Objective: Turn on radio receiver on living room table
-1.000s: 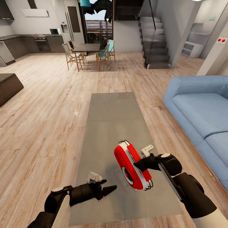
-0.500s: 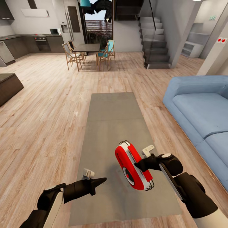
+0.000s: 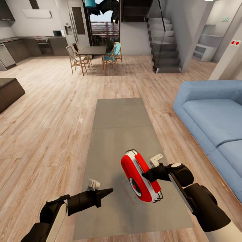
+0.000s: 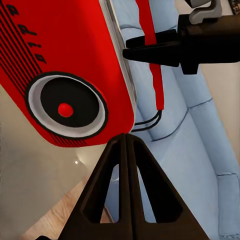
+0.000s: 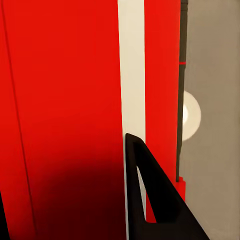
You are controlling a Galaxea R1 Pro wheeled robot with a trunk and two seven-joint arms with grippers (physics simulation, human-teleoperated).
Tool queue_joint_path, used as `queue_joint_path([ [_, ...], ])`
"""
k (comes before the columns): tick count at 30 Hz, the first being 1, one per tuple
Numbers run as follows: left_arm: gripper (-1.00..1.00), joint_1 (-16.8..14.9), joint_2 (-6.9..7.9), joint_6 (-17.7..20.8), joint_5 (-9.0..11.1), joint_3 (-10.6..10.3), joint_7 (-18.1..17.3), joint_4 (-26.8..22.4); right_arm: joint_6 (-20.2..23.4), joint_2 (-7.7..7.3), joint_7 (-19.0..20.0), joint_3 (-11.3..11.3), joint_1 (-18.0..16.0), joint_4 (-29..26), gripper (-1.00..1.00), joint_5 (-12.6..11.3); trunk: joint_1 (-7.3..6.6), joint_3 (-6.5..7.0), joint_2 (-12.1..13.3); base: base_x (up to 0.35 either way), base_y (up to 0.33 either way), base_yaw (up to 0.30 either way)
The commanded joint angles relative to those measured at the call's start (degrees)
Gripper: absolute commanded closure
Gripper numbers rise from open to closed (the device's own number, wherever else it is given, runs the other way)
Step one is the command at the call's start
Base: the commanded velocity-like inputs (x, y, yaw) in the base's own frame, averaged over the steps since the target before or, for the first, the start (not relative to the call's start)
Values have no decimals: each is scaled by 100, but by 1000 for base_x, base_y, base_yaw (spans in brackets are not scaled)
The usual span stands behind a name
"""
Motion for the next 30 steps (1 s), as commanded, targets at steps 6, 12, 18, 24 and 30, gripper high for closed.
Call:
queue_joint_path([
  [6, 100, 0, 11, -25, -3, 3, 9, -5, 3, 16, 5, 19, -1, -2, 100, -37, 0, 0, 0, 0, 0, 0],
  [12, 100, 0, 246, -32, -4, 8, 3, 2, 3, 19, 8, 32, -1, -2, 100, -52, 0, 0, 0, 0, 0, 0],
  [18, 100, 0, 436, -33, -5, 9, -2, 4, 3, 28, 14, 35, -1, -2, 100, -68, 0, 0, 0, 0, 0, 0],
  [24, 100, -53, 537, -39, -13, 9, -8, 33, 3, 28, 37, 35, -1, -2, 100, -82, 0, 0, 0, 0, 0, 0],
  [30, 100, -264, 545, -21, -32, 9, -2, 58, 3, -2, 224, 35, -1, -2, 100, -87, 0, 0, 0, 0, 0, 0],
])
